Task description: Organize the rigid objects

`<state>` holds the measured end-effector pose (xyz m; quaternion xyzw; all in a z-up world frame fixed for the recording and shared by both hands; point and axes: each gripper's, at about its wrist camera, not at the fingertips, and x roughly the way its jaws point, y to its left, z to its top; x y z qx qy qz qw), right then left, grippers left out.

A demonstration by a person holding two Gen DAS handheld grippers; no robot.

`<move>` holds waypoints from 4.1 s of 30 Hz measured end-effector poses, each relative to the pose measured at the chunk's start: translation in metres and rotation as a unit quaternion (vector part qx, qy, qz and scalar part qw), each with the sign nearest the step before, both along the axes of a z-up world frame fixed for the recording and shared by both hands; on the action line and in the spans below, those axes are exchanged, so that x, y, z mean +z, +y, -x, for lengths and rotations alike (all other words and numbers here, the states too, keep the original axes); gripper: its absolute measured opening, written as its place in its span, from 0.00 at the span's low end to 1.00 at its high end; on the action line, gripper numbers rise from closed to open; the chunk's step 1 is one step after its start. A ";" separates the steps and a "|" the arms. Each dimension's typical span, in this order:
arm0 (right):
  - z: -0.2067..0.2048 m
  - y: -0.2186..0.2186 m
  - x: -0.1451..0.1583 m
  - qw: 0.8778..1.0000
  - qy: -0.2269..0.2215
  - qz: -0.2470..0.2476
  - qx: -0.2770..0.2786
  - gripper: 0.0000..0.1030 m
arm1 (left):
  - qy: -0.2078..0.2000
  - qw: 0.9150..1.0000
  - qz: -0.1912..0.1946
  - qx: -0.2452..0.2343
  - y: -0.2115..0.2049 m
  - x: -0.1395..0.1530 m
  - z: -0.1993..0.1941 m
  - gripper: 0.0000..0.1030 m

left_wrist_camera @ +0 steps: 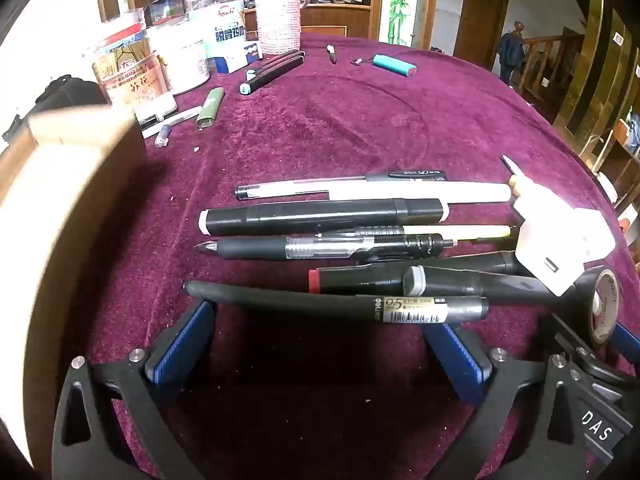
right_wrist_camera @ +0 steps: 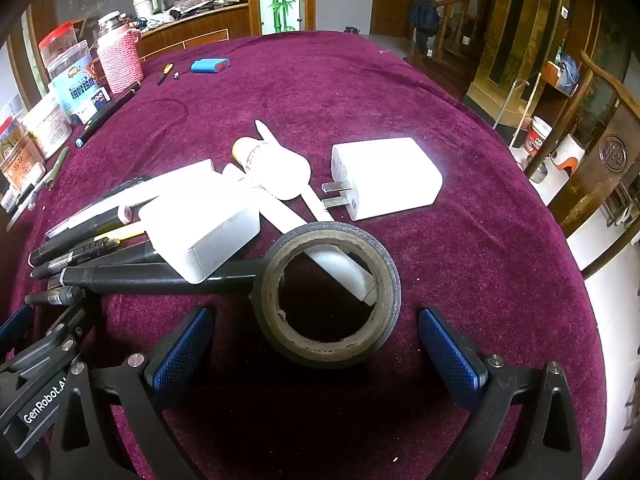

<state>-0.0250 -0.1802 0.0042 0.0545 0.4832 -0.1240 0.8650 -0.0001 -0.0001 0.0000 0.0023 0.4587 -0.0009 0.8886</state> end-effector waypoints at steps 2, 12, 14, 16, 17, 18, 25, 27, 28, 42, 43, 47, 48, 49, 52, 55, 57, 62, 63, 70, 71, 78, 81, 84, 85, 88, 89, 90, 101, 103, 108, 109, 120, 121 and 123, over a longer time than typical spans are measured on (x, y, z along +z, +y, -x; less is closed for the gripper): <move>0.000 0.000 0.000 1.000 -0.001 0.000 0.000 0.99 | 0.000 1.000 0.000 0.000 0.000 0.000 0.000 1.00; 0.000 0.000 0.000 1.000 -0.001 0.000 0.000 0.99 | 0.001 1.000 0.001 0.000 -0.001 0.000 0.001 1.00; 0.000 0.000 0.000 1.000 -0.001 0.000 0.000 0.99 | 0.001 1.000 0.001 0.000 -0.001 0.000 0.001 1.00; 0.000 0.000 0.000 1.000 -0.001 -0.001 0.000 0.99 | 0.002 1.000 0.002 0.000 0.000 0.000 0.000 1.00; 0.000 0.000 0.000 1.000 -0.001 -0.001 0.000 0.99 | 0.002 1.000 0.002 0.000 0.000 0.000 0.000 1.00; 0.000 0.000 0.000 1.000 -0.001 -0.001 0.000 0.99 | 0.002 1.000 0.002 0.000 0.000 0.000 0.000 1.00; 0.000 0.000 0.000 1.000 -0.001 -0.001 0.000 0.99 | 0.002 1.000 0.002 0.000 0.000 0.000 0.000 1.00; 0.000 0.000 0.000 1.000 -0.001 -0.001 0.000 0.99 | 0.002 1.000 0.002 0.000 0.000 0.000 0.000 1.00; 0.000 0.000 0.000 1.000 -0.001 -0.001 0.000 0.99 | 0.002 1.000 0.002 0.000 0.000 0.000 0.000 1.00; -0.003 -0.012 0.002 0.998 0.002 -0.040 0.048 0.99 | 0.067 0.994 0.014 -0.090 0.013 0.003 0.004 0.99; -0.003 -0.014 0.002 0.997 0.008 -0.048 0.053 0.99 | 0.069 0.992 0.010 -0.101 0.014 0.003 0.010 1.00; -0.011 0.000 -0.001 0.996 0.050 -0.005 0.075 0.99 | 0.059 0.993 -0.001 -0.105 0.009 0.003 0.027 1.00; -0.011 -0.001 -0.002 0.996 0.052 -0.012 0.065 0.99 | 0.059 0.993 -0.002 -0.103 0.009 0.003 0.028 1.00; -0.011 -0.001 -0.002 0.997 0.050 -0.011 0.061 0.99 | 0.058 0.993 -0.007 -0.099 0.007 0.004 0.029 1.00; -0.012 -0.002 -0.001 0.997 0.053 -0.013 0.056 0.99 | 0.050 0.993 -0.023 -0.103 0.003 0.005 0.033 1.00; 0.003 -0.010 0.013 0.999 0.030 -0.003 0.017 0.99 | 0.052 0.992 0.024 -0.110 0.019 0.008 0.037 1.00; 0.024 -0.015 0.038 0.999 -0.030 -0.005 0.011 0.99 | 0.030 0.992 0.050 -0.109 0.033 0.019 0.043 1.00; 0.082 -0.024 0.098 0.963 -0.269 0.030 -0.022 0.99 | -0.028 0.991 0.059 -0.118 0.052 0.048 0.048 1.00; 0.070 -0.024 0.099 0.965 -0.259 0.030 -0.019 0.99 | -0.025 0.992 0.063 -0.110 0.055 0.050 0.043 1.00; 0.030 -0.060 0.046 0.976 -0.202 -0.043 -0.071 0.99 | 0.004 0.994 0.047 -0.094 0.044 0.045 0.003 1.00; 0.028 -0.066 0.046 0.974 -0.205 -0.066 -0.067 0.99 | 0.006 0.995 0.037 -0.097 0.041 0.041 -0.001 1.00; 0.027 -0.061 0.038 0.979 -0.188 -0.066 -0.048 0.99 | 0.060 0.991 0.033 -0.118 0.019 0.007 -0.019 0.99; 0.027 -0.054 0.036 0.980 -0.185 -0.066 -0.029 0.99 | 0.072 0.984 0.041 -0.160 0.012 0.008 0.001 0.99; 0.030 -0.052 0.036 0.980 -0.184 -0.068 -0.019 0.99 | 0.083 0.974 0.062 -0.201 0.008 0.012 0.025 0.95; 0.029 -0.052 0.036 0.980 -0.184 -0.071 -0.018 0.99 | 0.088 0.970 0.076 -0.215 0.007 0.014 0.033 0.93; 0.029 -0.057 0.035 0.979 -0.185 -0.086 -0.022 0.99 | 0.105 0.957 0.140 -0.232 0.012 0.024 0.045 0.78; 0.030 -0.058 0.035 0.978 -0.185 -0.090 -0.025 0.99 | 0.097 0.955 0.163 -0.226 0.019 0.031 0.047 0.78; 0.030 -0.061 0.034 0.978 -0.185 -0.096 -0.029 0.99 | 0.083 0.957 0.172 -0.217 0.025 0.037 0.050 0.78; 0.030 -0.068 0.031 0.975 -0.182 -0.123 -0.037 0.99 | 0.022 0.983 0.109 -0.148 0.062 0.055 0.047 0.78; 0.029 -0.069 0.030 0.975 -0.180 -0.125 -0.037 0.99 | 0.023 0.977 0.096 -0.188 0.046 0.050 0.051 0.78; 0.027 -0.067 0.029 0.976 -0.174 -0.125 -0.035 0.99 | -0.002 0.950 0.012 -0.312 -0.012 0.041 0.073 0.78; 0.027 -0.067 0.028 0.976 -0.173 -0.126 -0.035 0.99 | 0.004 0.945 0.001 -0.327 -0.023 0.034 0.074 0.78; 0.024 -0.073 0.022 0.974 -0.162 -0.153 -0.040 0.99 | 0.066 0.920 0.108 -0.371 -0.029 0.046 0.078 0.59; 0.024 -0.075 0.022 0.973 -0.162 -0.156 -0.042 0.99 | 0.059 0.925 0.106 -0.361 -0.029 0.048 0.071 0.59; 0.025 -0.077 0.020 0.972 -0.162 -0.164 -0.047 0.99 | 0.055 0.932 0.101 -0.343 -0.034 0.047 0.053 0.58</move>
